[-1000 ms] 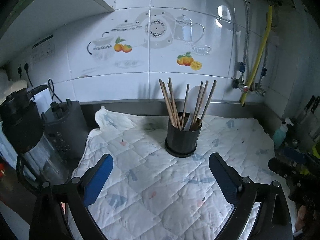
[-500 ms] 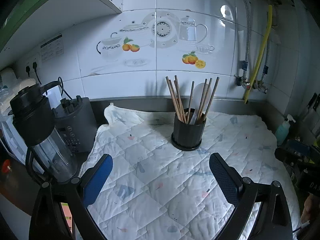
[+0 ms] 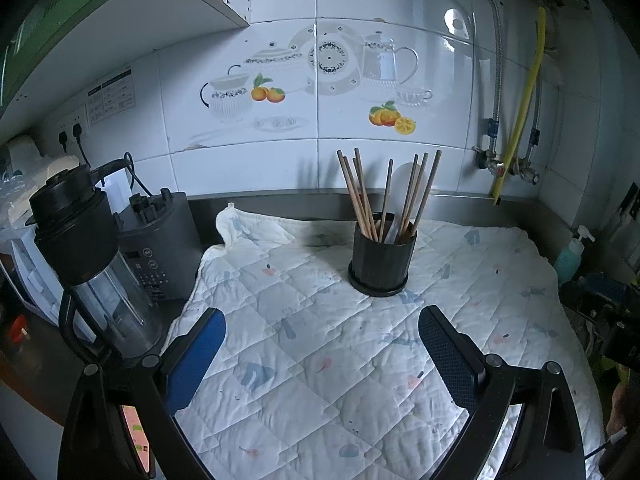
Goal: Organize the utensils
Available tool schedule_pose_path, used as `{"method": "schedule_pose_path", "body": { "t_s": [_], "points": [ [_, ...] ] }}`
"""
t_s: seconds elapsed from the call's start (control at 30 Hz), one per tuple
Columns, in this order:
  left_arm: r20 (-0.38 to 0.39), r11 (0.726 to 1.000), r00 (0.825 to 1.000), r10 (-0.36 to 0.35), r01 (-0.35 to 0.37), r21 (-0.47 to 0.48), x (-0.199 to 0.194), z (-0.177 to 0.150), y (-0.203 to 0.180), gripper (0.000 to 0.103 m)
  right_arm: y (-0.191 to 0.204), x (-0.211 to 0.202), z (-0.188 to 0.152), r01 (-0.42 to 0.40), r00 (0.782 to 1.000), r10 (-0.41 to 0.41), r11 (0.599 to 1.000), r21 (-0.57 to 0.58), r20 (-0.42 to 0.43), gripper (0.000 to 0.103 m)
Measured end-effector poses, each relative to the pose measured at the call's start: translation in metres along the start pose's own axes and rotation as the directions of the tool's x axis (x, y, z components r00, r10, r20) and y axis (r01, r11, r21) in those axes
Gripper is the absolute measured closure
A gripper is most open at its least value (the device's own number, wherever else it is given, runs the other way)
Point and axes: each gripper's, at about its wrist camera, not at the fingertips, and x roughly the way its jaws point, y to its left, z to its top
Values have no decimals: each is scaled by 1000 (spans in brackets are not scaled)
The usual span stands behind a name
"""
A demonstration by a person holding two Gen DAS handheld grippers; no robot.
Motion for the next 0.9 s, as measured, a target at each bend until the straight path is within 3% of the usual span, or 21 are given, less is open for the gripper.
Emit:
{"method": "schedule_pose_path", "body": {
  "t_s": [0.9],
  "points": [
    [-11,1000,1000,14,-14,-6,10,2,5,0,-1,3,1,17,1000,-17,1000,-18,-5,0]
  ]
}}
